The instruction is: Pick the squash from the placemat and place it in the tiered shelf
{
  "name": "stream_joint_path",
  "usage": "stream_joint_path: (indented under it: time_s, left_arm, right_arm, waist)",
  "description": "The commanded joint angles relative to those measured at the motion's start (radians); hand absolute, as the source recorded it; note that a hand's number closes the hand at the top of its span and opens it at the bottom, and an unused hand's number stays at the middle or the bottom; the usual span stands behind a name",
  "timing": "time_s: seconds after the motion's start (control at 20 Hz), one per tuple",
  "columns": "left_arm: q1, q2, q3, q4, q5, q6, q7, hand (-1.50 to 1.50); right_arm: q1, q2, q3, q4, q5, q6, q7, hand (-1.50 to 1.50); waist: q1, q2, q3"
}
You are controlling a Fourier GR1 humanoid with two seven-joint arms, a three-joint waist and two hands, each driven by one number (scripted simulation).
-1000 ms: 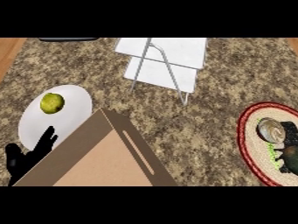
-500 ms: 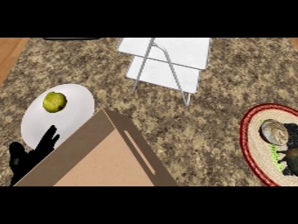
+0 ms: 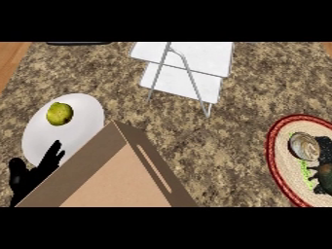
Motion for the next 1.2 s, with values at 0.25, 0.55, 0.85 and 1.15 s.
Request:
stream_joint_path:
  time_s: [0.25, 0.55, 0.85, 1.15]
  left_arm:
    - [-0.107, -0.032, 0.037, 0.023, 0.059, -0.05, 0.059, 0.0]
    - [-0.152, -0.061, 0.027, 0.058, 0.022, -0.036, 0.058, 0.0]
    - [-0.126, -0.054, 0.05, 0.056, 0.033, -0.069, 0.058, 0.0]
    - [-0.174, -0.048, 0.055, 0.092, 0.044, -0.052, 0.072, 0.0]
  right_arm:
    - [-0.049, 0.085, 0.09, 0.087, 0.163, -0.07, 0.023, -1.5]
    - [-0.115, 0.107, 0.125, 0.128, 0.207, -0.065, 0.065, -1.5]
    - [-0.145, 0.142, 0.173, 0.177, 0.295, -0.088, 0.108, -1.5]
    - [-0.148, 0.168, 0.161, 0.258, 0.341, -0.137, 0.015, -1.5]
  waist:
    - [-0.013, 0.013, -0.028]
    - [-0.016, 0.016, -0.028]
    - [-0.013, 0.015, -0.029]
    - [-0.029, 0.016, -0.028]
